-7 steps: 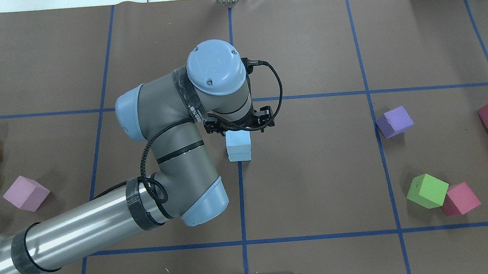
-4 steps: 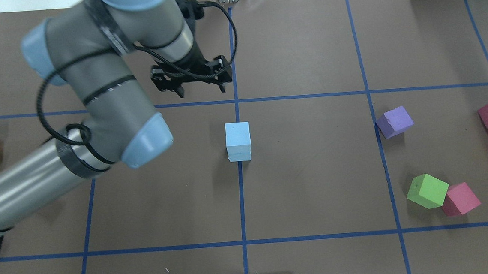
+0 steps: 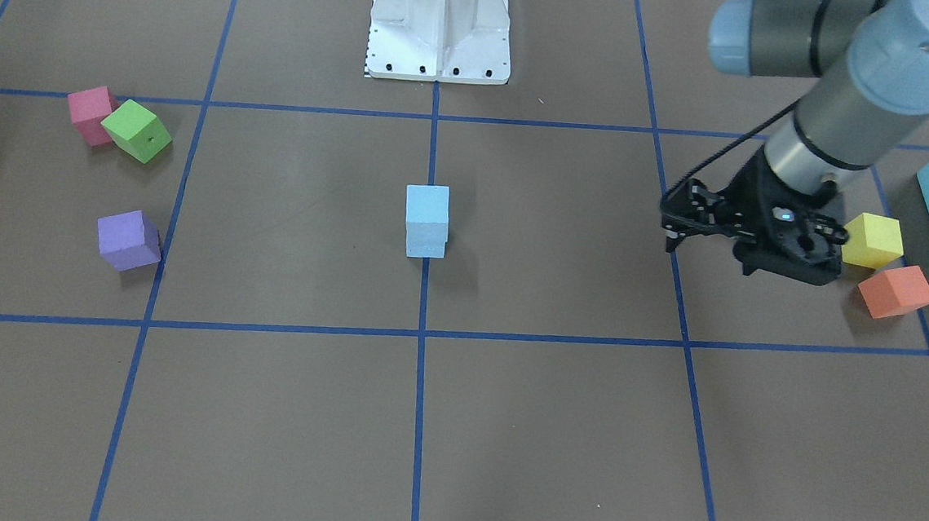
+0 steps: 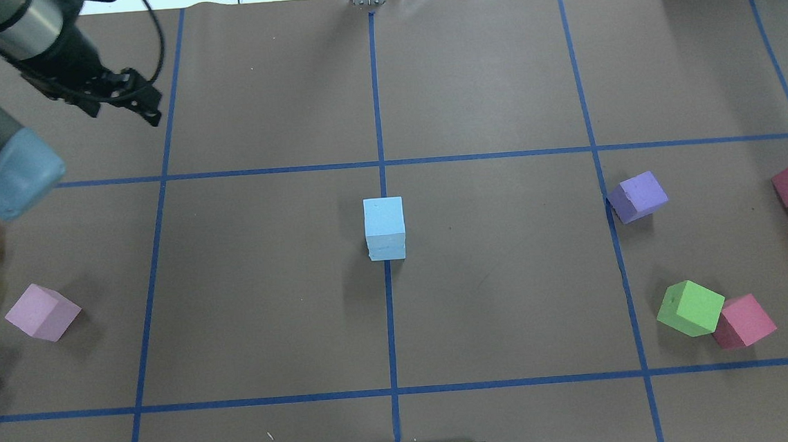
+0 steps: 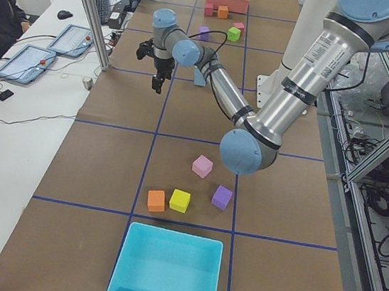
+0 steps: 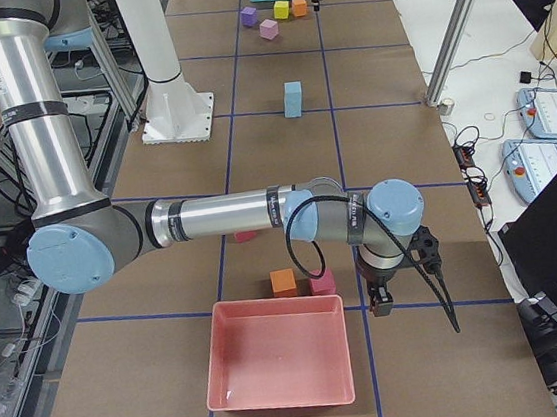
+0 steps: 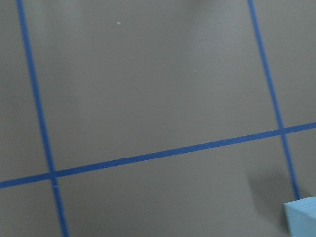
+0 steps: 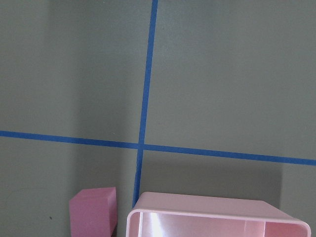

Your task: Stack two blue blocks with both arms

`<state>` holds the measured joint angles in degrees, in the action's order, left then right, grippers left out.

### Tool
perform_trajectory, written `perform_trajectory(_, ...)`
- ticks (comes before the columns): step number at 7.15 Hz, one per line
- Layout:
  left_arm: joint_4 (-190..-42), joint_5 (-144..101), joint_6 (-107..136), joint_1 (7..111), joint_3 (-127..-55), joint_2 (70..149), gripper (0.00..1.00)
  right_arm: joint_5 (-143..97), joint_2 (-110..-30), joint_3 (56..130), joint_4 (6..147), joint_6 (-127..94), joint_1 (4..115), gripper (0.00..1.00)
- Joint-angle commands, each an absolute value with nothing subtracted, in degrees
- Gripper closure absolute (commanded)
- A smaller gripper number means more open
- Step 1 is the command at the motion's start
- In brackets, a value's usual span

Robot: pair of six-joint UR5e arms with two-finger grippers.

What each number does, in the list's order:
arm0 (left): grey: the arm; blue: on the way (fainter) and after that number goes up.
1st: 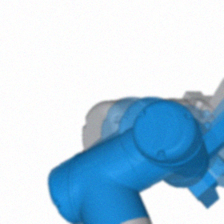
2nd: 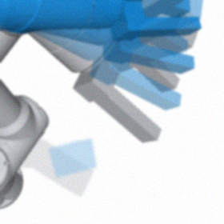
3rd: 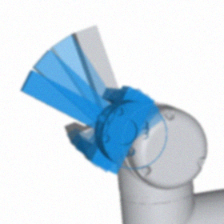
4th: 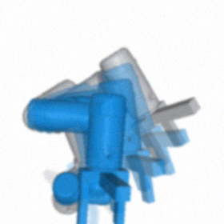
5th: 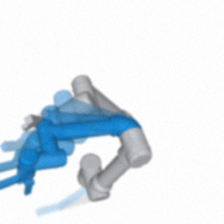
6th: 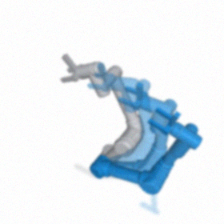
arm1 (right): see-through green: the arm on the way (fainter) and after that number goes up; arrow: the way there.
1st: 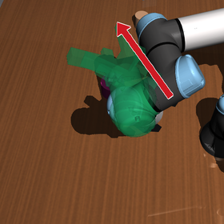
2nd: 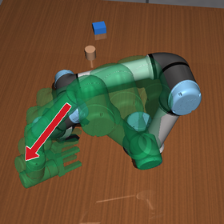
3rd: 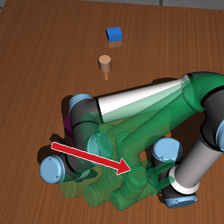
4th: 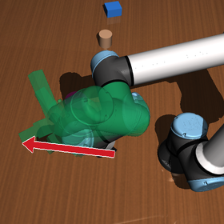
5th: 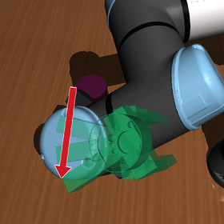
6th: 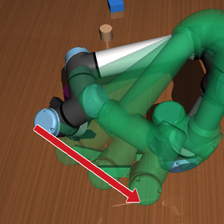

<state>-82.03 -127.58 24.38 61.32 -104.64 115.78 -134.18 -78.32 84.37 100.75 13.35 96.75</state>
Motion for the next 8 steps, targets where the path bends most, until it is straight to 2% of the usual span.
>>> perform_trajectory(1,-88.72,-127.79,10.76,67.22,-105.47,102.62,0.02,-134.03,-79.28,85.43,100.72,13.62,96.77,0.00)
perform_trajectory(3,-96.73,-132.14,10.55,70.12,-101.89,97.23,0.02,-133.95,-79.63,86.13,100.72,13.62,96.77,0.00)
perform_trajectory(8,-97.91,-138.32,5.36,82.51,-92.56,96.94,0.02,-133.95,-80.16,87.98,100.72,13.45,96.59,0.00)
